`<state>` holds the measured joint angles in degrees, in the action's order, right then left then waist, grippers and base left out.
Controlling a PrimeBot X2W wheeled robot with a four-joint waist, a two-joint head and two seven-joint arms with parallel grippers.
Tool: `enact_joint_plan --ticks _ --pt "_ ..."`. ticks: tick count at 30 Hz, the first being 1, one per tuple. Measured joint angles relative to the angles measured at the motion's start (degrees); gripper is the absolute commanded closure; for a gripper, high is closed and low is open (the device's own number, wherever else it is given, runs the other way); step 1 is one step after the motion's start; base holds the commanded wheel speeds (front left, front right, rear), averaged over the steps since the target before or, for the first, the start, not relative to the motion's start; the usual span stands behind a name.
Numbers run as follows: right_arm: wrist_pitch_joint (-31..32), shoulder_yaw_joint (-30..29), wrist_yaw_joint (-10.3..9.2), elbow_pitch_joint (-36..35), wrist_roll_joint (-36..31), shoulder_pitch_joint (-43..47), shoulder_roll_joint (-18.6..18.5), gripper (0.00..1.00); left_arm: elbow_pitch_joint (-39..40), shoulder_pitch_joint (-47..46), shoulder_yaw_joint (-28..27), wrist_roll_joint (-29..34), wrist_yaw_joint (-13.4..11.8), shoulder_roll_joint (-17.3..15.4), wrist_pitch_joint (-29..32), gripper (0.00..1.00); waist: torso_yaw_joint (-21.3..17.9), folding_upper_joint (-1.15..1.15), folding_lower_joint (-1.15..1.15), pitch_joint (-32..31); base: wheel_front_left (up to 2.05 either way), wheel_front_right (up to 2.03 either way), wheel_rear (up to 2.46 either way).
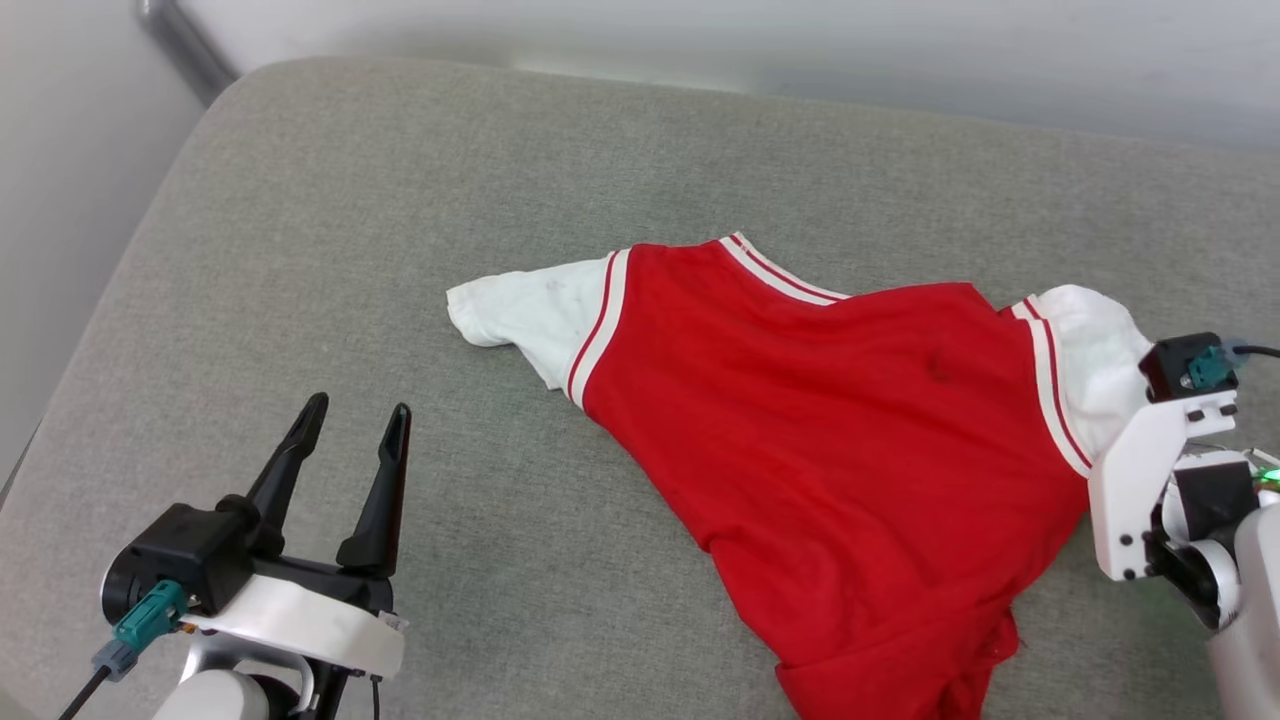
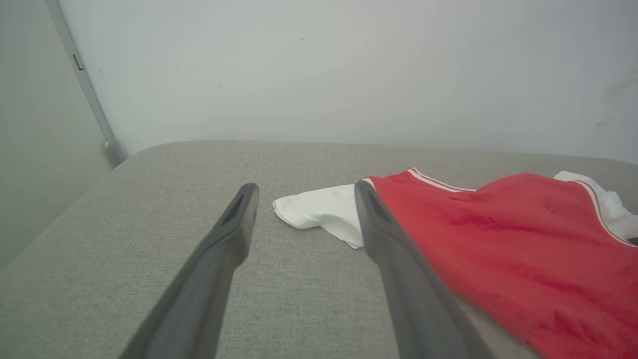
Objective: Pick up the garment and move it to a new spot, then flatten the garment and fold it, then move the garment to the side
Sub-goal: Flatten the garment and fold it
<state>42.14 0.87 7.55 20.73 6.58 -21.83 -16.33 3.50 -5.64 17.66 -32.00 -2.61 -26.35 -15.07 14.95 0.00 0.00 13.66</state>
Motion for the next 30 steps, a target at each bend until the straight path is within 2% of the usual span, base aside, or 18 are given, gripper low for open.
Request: enact_joint_plan --ticks 8,16,17,18,24,30 --pt "-1.5 -3.5 -0.02 -5.1 -1.2 6.6 0.4 1.0 0.0 1.5 -0.1 -0.4 -1.0 0.0 0.3 0.0 -3.4 0.0 0.0 -2.6 0.0 0.0 0.0" --pt "0.3 -6.0 -0.03 -12.1 -2.5 15.0 4.3 1.0 0.8 2.0 0.2 -0.6 -1.8 0.0 1.0 0.0 -6.8 0.0 0.0 -4.7 0.0 0.0 0.0" --pt "0.3 -6.1 -0.03 -12.4 -2.6 15.2 4.8 0.63 0.9 2.0 0.3 -0.7 -1.8 0.0 1.1 0.0 -7.1 0.0 0.0 -4.7 0.0 0.0 0.0" --pt "0.2 -6.1 -0.02 -12.6 -3.0 15.3 4.8 0.0 0.9 2.0 0.4 -0.9 -1.8 0.0 1.4 0.0 -7.4 0.0 0.0 -4.7 0.0 0.0 0.0" --pt "-4.1 -6.4 -0.03 -14.8 -2.5 14.5 5.5 0.0 1.1 2.0 0.1 -1.6 -1.8 -0.1 1.8 0.0 -8.9 0.0 0.0 -4.7 0.0 0.0 0.0" --pt "-13.7 -10.0 -0.05 -22.2 -0.5 12.3 7.2 0.0 1.1 0.8 -1.4 -3.1 -0.9 -1.7 2.9 0.0 -11.2 0.0 0.0 -4.7 0.0 0.0 0.0"
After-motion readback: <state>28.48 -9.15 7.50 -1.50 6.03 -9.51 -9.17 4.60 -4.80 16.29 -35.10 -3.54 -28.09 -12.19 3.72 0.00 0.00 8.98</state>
